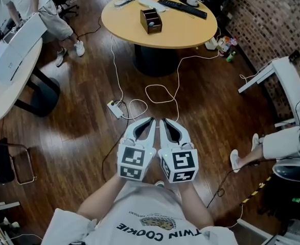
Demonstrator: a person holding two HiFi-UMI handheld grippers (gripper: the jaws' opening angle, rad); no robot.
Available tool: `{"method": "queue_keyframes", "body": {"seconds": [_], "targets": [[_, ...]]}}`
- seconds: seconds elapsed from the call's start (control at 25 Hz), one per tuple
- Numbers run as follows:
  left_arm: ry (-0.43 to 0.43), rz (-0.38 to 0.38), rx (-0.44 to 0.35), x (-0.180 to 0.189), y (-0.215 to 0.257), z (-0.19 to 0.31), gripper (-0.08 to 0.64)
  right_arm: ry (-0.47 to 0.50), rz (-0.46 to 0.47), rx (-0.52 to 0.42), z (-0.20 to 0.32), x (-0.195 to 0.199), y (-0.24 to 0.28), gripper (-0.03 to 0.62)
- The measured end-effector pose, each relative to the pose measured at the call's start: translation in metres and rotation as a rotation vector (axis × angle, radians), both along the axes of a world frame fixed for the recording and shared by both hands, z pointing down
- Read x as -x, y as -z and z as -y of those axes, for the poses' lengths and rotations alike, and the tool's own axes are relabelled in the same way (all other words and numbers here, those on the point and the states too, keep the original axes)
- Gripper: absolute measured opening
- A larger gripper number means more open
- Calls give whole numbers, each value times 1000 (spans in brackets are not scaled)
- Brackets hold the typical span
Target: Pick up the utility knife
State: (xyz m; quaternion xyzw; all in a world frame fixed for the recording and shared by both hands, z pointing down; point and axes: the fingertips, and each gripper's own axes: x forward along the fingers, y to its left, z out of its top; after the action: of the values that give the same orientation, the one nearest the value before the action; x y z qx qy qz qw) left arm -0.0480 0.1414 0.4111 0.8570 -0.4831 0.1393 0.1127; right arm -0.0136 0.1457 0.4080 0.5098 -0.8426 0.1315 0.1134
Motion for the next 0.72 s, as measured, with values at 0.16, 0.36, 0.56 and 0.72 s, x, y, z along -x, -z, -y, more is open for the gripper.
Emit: {"method": "queue_keyframes", "body": {"seconds": [0.16,0.36,0.56,0.72], "targets": [[-44,-13,-27,13,9,36,8,-23,-23,-12,33,18,5,2],[-79,-22,-35,37,13,68,8,-46,-27,-21,66,45,9,2],[-87,-33,-40,59,14,94,8,-52,-45,-27,92,66,11,2],[-93,-48,-37,67,10,108,8,-60,-62,-21,105,73,7,2]]}}
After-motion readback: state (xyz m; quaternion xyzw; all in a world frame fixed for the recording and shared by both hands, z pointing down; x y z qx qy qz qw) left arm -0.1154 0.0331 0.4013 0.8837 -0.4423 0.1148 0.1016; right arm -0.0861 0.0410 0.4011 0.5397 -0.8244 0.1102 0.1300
